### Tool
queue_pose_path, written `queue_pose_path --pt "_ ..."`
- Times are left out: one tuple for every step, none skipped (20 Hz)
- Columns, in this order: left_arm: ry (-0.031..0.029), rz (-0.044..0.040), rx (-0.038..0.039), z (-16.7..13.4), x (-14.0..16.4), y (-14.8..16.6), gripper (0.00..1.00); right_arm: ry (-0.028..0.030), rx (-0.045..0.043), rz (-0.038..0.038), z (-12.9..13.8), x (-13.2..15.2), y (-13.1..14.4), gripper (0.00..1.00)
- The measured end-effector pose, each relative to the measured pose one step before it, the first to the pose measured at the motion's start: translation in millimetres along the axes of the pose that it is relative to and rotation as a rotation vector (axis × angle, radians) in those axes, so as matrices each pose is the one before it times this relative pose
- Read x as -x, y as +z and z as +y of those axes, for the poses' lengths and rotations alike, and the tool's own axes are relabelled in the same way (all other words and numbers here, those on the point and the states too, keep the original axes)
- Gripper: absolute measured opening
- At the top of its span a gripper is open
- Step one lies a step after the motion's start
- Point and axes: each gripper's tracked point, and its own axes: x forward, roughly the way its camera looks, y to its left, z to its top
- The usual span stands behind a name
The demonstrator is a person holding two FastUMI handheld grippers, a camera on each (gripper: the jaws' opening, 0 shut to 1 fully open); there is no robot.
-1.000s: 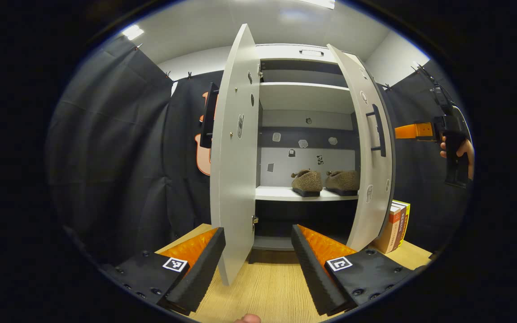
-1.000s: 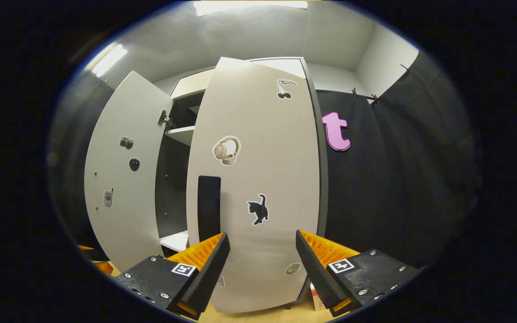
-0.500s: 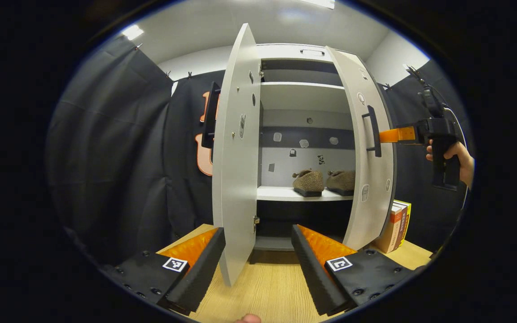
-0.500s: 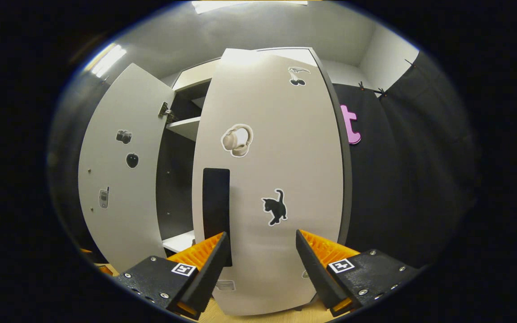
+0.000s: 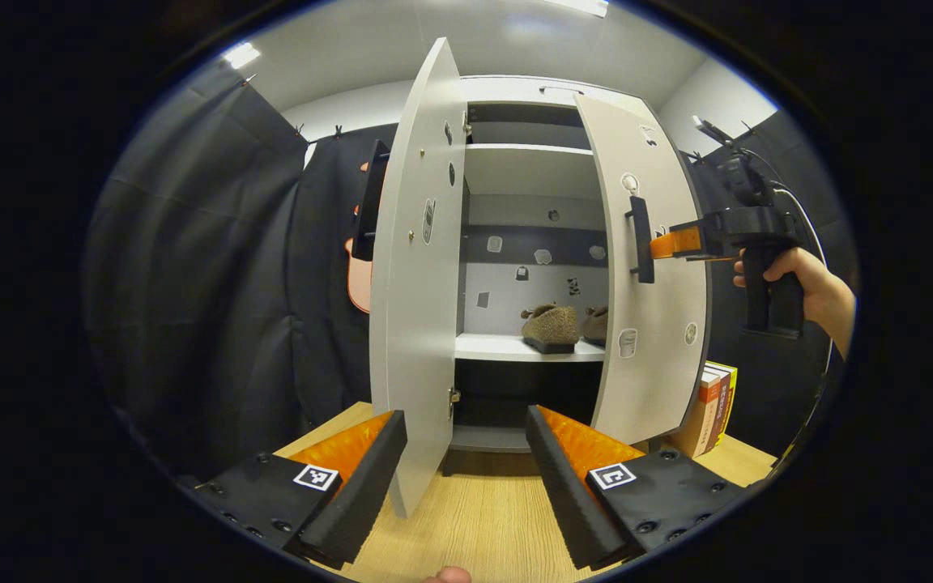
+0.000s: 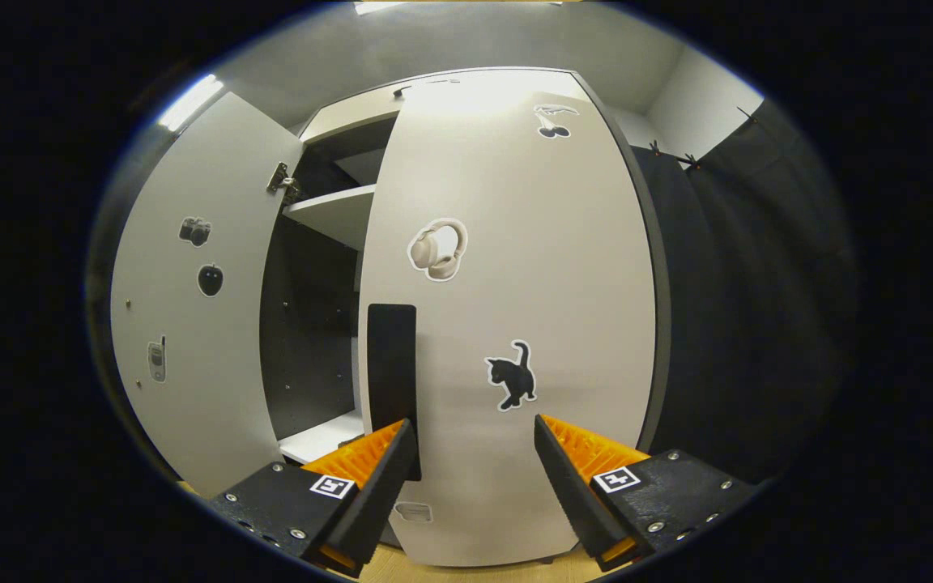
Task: Grab one shoe with the right hand and put it into the shoe cabinet, grab the other shoe with the left hand and put it into the shoe cabinet; then close the right door with the right hand and the left door with the left hand.
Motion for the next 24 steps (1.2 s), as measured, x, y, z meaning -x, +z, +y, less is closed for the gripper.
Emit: queue_pose_path --pt "-0.00287 -0.00121 0.00258 -1.76 1.12 1.04 0.97 -0.0022 0.00216 -0.00093 0.83 -2.14 -0.2 0.92" --pt "-0.00505 0.00414 0.00287 -0.55 -0.89 -1.06 0.97 -0.00254 -0.00134 -0.00176 1.42 -1.36 0.5 0.92" --pt "-0.01277 0.01171 0.00701 -1.95 -0.32 -2.51 0.94 0.00037 -0.00084 0.00287 2.61 0.02 -0.87 0.91" --pt "-0.00575 0.00856 0.01069 -0.7 0.27 -1.42 0.96 0.00078 -0.00022 0.0035 -0.34 -2.53 -0.57 0.91" --pt "-0.00082 0.007 0.00965 0.54 0.3 -1.23 0.96 -0.00057 0.00108 0.00404 -0.14 -1.48 -0.61 0.92" --pt "0.00184 0.0052 0.00589 0.79 1.01 -0.49 0.97 -0.0022 0.00193 0.00145 0.72 -1.09 0.24 0.92" --pt "0.00502 -0.00123 0.00233 2.93 -0.13 0.57 0.97 -0.00313 0.00129 -0.00155 0.75 -0.74 -0.06 0.92" --pt "0.00434 -0.00417 -0.00103 1.46 0.55 2.26 0.99 -0.00328 0.00181 -0.003 -0.18 0.3 -0.16 0.92" --pt "0.00433 -0.00334 -0.0015 1.38 0.85 0.74 0.99 -0.00536 0.00084 0.00124 -0.84 1.32 -0.1 0.92" --pt "0.00397 -0.00179 0.00138 2.01 0.77 1.16 0.99 -0.0018 0.00376 0.00144 -0.27 1.18 0.73 0.92" --pt "0.00455 -0.00136 0.0031 2.45 1.83 1.31 0.99 0.0011 0.0039 -0.00162 -0.65 2.85 1.55 0.92" --pt "0.00867 -0.00054 0.00399 4.4 1.58 2.24 0.97 -0.00019 0.00034 -0.00705 -2.56 5.63 3.59 0.92" --pt "0.01498 -0.00056 0.00357 5.38 2.49 1.72 0.97 -0.0004 -0.00108 -0.01191 -3.08 7.5 3.29 0.92" --pt "0.01759 -0.00634 0.0033 6.86 3.78 3.86 0.99 -0.00404 0.00117 -0.00818 -4.03 10.52 2.19 0.92" --pt "0.02215 -0.00588 0.00331 9.07 2.52 3.36 0.94 -0.00487 0.00294 -0.00713 -4.48 11.6 1.36 0.92" --pt "0.02757 -0.00182 0.00456 11.05 1.32 2.74 0.94 -0.00516 -0.00091 -0.00533 -4.43 11.46 1.28 0.92" --pt "0.03088 0.00308 0.01012 12.71 0.69 2.67 0.96 -0.00112 -0.00398 -0.00656 -3.4 11.21 1.42 0.92" --pt "0.03021 0.00605 0.01734 13.09 0.29 3.08 0.96 -0.00313 -0.0036 -0.00386 -3.12 8.74 1.32 0.92" --pt "0.02755 0.00088 0.01628 13.61 -1.08 5.0 0.97 -0.0062 0.00127 0.00042 -3.69 9.36 -1.3 0.92" --pt "0.02552 -0.00694 0.01106 12.79 -2.41 7.63 0.97 -0.00832 0.00233 0.00182 -4.45 9.58 -2.39 0.91" --pt "0.0212 -0.01057 0.00283 12.16 -5.13 7.58 0.97 -0.00796 0.00022 0.00177 -3.75 8.93 -3.35 0.92" --pt "0.01998 -0.00641 0.00198 12.32 -7.21 7.94 0.97 -0.00916 -0.00472 0.00176 -4.07 8.29 -4.02 0.92" --pt "0.0238 -0.00481 -0.00133 12.47 -9.13 9.4 0.96 -0.00493 -0.00677 0.00162 -1.81 6.48 -3.54 0.91" --pt "0.02027 -0.0028 -0.00362 10.66 -10.69 9.82 0.94 -0.00794 -0.00502 0.00501 -3.96 3.67 -5.03 0.92"
